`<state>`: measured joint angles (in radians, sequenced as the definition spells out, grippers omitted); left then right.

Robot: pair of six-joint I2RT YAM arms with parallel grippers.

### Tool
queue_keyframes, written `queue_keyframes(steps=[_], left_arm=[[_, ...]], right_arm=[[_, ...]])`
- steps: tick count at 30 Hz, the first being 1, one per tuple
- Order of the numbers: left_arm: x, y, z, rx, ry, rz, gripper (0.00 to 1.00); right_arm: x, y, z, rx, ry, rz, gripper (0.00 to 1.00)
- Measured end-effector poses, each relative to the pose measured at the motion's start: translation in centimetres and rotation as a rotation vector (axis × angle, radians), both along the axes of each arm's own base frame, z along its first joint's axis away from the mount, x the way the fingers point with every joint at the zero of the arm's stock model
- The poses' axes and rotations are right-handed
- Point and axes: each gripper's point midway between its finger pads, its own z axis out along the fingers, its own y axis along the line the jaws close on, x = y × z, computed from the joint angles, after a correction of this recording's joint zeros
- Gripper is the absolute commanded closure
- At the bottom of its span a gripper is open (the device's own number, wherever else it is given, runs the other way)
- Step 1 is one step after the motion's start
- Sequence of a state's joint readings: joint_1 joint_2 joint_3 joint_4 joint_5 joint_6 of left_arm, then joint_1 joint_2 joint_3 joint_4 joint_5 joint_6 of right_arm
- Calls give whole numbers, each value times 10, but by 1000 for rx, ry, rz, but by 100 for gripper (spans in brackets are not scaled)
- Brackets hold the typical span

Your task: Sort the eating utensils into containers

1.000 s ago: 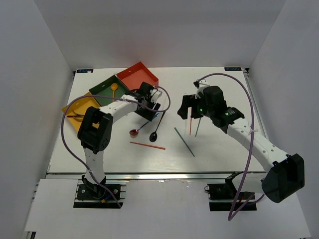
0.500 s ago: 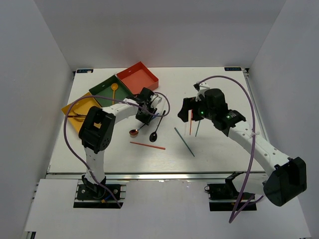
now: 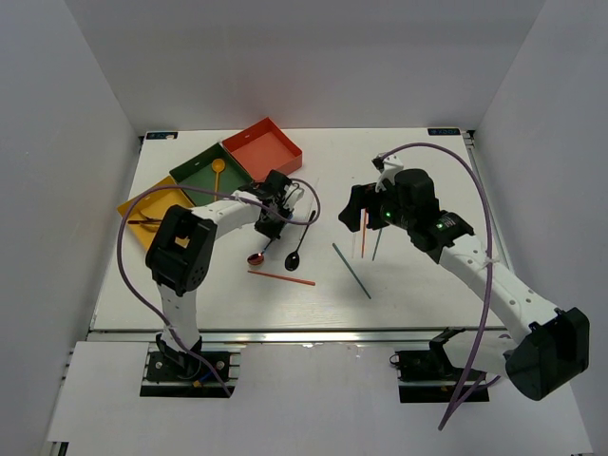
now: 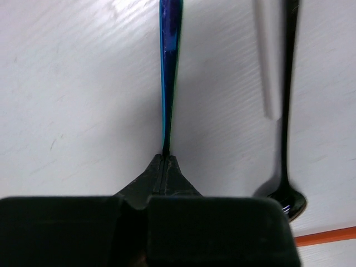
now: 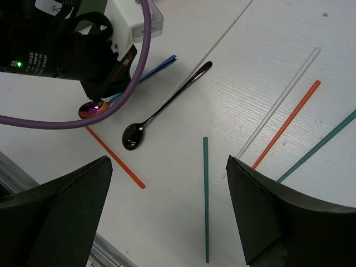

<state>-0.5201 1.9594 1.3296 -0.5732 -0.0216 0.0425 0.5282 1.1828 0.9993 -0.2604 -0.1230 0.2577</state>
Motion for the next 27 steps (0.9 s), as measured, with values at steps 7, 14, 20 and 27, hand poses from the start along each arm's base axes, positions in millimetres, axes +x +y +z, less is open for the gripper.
queue_keyframes(steps=[7, 14, 20, 27], left_arm=[[-9, 31, 19, 122, -12, 71, 100], [10, 34, 119, 17, -263, 158, 100], [78, 86, 200, -16, -504, 402, 100], [165, 169, 195, 24, -586, 558, 100]], right_arm=[[0, 0, 1, 2, -3, 0, 12], [2, 1, -6, -8, 14, -1, 12], [9, 4, -13, -26, 34, -8, 12], [16, 7, -27, -48, 69, -7, 13]])
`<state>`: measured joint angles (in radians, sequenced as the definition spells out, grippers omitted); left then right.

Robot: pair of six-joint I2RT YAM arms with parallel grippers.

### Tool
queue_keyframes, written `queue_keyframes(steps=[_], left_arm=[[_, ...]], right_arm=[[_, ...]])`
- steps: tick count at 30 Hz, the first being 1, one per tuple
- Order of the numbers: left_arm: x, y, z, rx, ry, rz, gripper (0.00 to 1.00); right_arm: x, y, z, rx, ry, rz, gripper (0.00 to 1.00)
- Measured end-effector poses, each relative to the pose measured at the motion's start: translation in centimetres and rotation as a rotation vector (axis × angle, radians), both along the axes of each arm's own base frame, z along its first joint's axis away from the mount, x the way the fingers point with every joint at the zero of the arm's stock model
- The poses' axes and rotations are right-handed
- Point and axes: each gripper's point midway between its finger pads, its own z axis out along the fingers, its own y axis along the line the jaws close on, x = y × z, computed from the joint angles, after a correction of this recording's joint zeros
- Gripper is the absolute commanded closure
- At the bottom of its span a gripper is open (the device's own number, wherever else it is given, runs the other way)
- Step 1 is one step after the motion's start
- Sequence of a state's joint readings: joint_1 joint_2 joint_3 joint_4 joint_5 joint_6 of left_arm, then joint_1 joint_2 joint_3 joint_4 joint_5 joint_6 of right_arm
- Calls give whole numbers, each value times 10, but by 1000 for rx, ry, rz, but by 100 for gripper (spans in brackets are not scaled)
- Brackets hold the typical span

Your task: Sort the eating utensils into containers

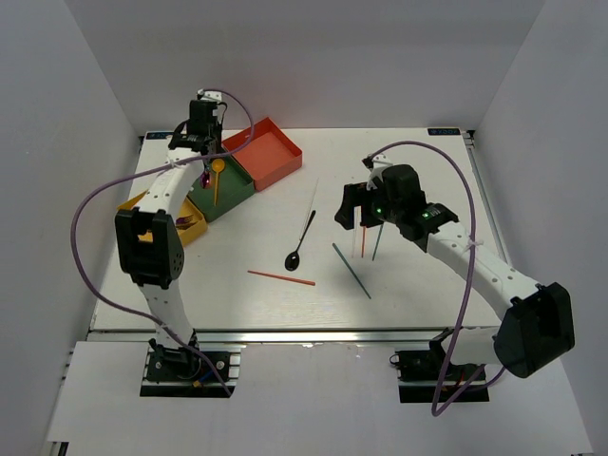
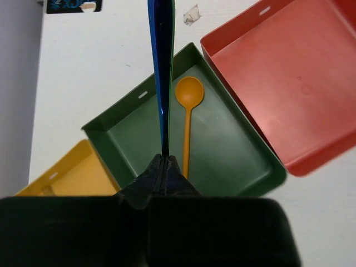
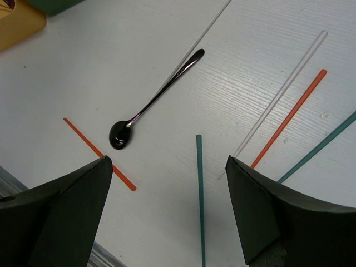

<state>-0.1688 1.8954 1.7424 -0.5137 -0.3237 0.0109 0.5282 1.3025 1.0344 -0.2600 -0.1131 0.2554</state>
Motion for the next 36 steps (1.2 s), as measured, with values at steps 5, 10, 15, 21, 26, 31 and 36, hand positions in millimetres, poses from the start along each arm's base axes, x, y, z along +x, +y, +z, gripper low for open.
queue_keyframes(steps=[5, 10, 15, 21, 26, 31, 36], left_arm=[[25, 17, -48, -6, 66, -27, 100], [34, 21, -63, -54, 73, -57, 100], [38, 25, -63, -53, 50, -60, 66], [32, 21, -70, -54, 74, -89, 31], [18, 18, -61, -78, 74, -93, 13], [-3, -13, -27, -120, 53, -117, 2], [-50, -125, -20, -101, 81, -254, 2]], right_arm=[[2, 1, -2, -6, 7, 3, 13], [7, 4, 0, -5, 3, 5, 13], [9, 6, -4, -12, 15, 4, 13], [12, 7, -9, -18, 27, 3, 13], [13, 7, -8, -20, 25, -2, 12], [14, 4, -7, -25, 18, -18, 11], [13, -7, -2, -47, 10, -67, 11]])
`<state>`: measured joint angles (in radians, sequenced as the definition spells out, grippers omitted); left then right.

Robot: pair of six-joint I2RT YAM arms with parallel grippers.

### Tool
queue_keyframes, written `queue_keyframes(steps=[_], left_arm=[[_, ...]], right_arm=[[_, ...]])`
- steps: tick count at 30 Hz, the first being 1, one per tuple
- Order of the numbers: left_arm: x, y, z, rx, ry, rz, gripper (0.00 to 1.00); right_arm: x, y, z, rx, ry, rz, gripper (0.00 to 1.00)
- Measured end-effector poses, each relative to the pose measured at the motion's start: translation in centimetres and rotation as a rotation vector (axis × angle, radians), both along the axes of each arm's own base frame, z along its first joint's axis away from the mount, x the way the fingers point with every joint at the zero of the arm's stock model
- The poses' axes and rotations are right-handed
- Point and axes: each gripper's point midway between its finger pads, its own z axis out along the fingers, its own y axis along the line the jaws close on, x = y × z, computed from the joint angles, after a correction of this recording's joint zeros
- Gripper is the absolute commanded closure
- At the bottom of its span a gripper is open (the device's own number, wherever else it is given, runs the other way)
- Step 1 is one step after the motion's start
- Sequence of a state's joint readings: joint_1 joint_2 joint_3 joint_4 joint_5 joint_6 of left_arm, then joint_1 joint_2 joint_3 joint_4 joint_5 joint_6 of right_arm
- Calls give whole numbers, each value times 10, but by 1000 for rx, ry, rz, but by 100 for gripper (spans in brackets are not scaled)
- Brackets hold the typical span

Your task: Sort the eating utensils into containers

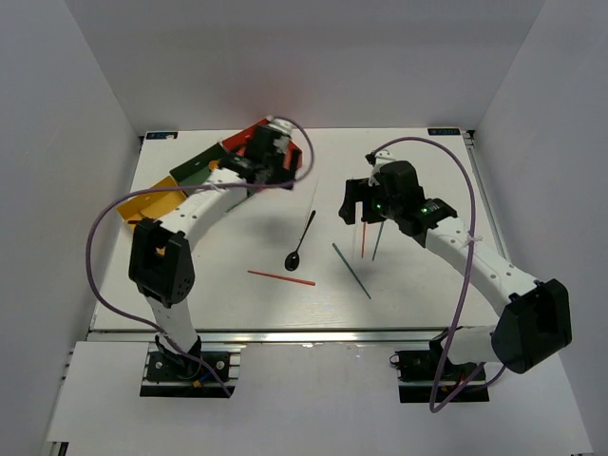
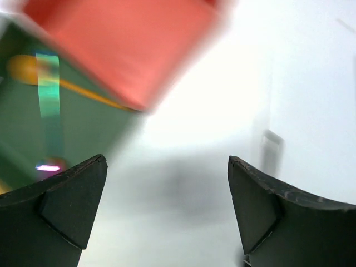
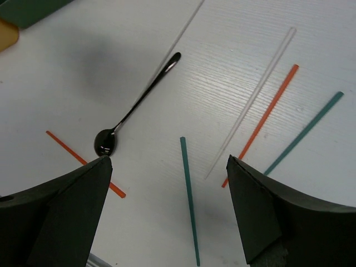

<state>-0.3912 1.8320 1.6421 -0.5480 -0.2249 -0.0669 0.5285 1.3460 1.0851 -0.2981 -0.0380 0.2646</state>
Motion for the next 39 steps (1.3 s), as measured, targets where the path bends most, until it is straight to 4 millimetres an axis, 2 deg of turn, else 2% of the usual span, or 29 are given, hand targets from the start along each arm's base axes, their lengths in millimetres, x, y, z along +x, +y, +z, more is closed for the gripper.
queue_keyframes(steps=[2, 3, 5, 8, 11, 13, 18, 23, 27, 31, 34, 37, 39], left_arm=[[-33, -52, -18, -10, 53, -94, 6], [-49, -69, -28, -8, 87, -127, 8], [-78, -89, -51, 7, 159, -168, 15], [-109, -105, -73, 27, 228, -199, 22], [-126, -119, -87, 37, 261, -218, 30], [-137, -127, -100, 44, 289, -232, 30], [-160, -122, -141, 69, 384, -230, 35], [-170, -112, -163, 100, 429, -215, 36], [-166, -114, -167, 101, 416, -217, 37], [-161, -114, -173, 115, 402, -212, 48], [-156, -116, -174, 109, 388, -211, 59], [-154, -117, -174, 104, 380, -210, 75], [-154, -117, -175, 103, 383, -212, 80]], right_arm=[[-1, -8, 2, -12, 2, -39, 11], [-3, -11, 3, -18, 2, -50, 11], [-5, -17, 9, -20, -9, -73, 11], [-8, -22, 21, -11, -37, -88, 12], [-10, -24, 27, -5, -51, -91, 12], [-10, -24, 27, -5, -50, -91, 12], [-11, -25, 25, -10, -45, -90, 12], [-11, -25, 25, -11, -46, -89, 12], [-11, -25, 25, -12, -47, -87, 12], [-11, -25, 25, -14, -48, -86, 12], [-11, -25, 25, -13, -48, -85, 12], [-11, -25, 25, -12, -48, -83, 12], [-11, -25, 25, -12, -48, -82, 12]])
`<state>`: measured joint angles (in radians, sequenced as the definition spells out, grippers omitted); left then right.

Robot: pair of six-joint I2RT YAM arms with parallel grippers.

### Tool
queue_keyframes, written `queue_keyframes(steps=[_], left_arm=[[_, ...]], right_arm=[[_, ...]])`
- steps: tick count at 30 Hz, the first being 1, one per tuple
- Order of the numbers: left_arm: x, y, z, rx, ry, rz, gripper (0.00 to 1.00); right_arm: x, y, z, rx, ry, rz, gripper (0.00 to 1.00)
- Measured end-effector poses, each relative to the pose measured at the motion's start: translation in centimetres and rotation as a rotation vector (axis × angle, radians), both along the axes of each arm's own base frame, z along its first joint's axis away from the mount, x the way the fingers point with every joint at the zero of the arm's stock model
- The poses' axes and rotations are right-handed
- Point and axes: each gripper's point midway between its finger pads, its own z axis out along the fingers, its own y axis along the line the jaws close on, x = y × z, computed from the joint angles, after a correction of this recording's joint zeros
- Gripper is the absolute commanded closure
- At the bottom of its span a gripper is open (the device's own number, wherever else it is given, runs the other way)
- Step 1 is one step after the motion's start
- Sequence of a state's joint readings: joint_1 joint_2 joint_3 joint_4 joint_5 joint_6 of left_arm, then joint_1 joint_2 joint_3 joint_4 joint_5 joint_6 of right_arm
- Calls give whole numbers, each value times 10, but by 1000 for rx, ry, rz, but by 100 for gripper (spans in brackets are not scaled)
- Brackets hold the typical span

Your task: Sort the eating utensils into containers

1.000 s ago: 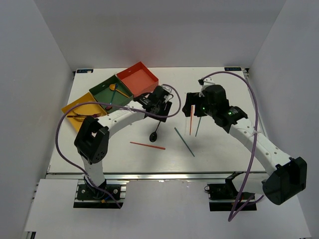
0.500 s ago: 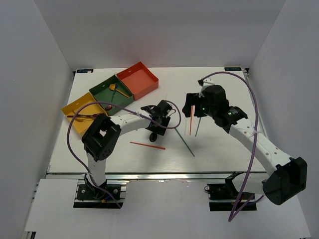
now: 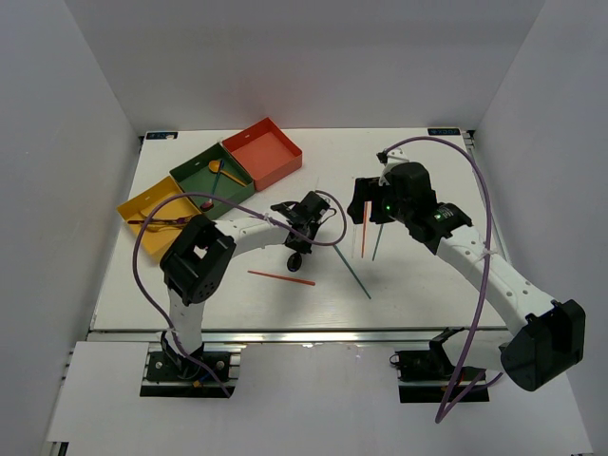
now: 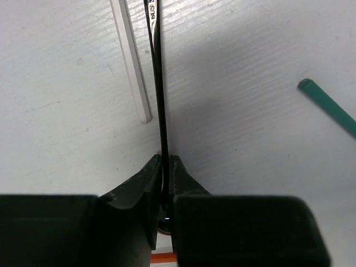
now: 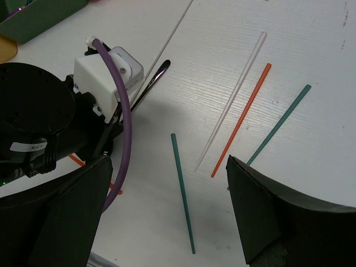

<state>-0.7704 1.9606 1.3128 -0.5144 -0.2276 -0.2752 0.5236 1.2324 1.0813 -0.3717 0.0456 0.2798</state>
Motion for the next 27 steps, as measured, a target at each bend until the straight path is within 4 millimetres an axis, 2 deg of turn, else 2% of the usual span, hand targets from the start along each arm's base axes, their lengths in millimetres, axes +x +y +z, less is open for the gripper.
queue_keyframes(steps=[5, 7, 8, 13, 16, 18, 20, 21, 23, 25, 27], left_arm=[[-4, 1, 0, -2, 14, -20, 85], [-8, 3, 1, 0, 27, -33, 98], [-9, 3, 2, 1, 30, -40, 100], [-8, 1, 20, -11, 14, -64, 100], [5, -5, 52, -38, -51, -68, 100], [18, -4, 85, -51, -130, -53, 100], [36, 6, 119, -59, -216, -15, 100], [49, 17, 137, -54, -266, 22, 100], [81, 54, 166, -25, -358, 118, 100], [114, 109, 183, 51, -441, 239, 100], [137, 164, 188, 154, -491, 320, 100]], right_arm=[[0, 0, 0, 0, 0, 0, 12], [0, 0, 0, 1, 0, 1, 12], [0, 1, 0, 2, 1, 2, 12], [0, 1, -1, 3, 3, 3, 12], [0, 1, -1, 2, 3, 3, 12], [0, 1, -1, 1, 2, 2, 12], [0, 0, -1, 0, 1, 0, 12], [1, 0, 0, 0, 0, -1, 12], [2, 1, -1, 0, -1, -1, 12], [3, 2, -3, -2, 4, 0, 12], [4, 3, -7, -5, 13, 3, 12]])
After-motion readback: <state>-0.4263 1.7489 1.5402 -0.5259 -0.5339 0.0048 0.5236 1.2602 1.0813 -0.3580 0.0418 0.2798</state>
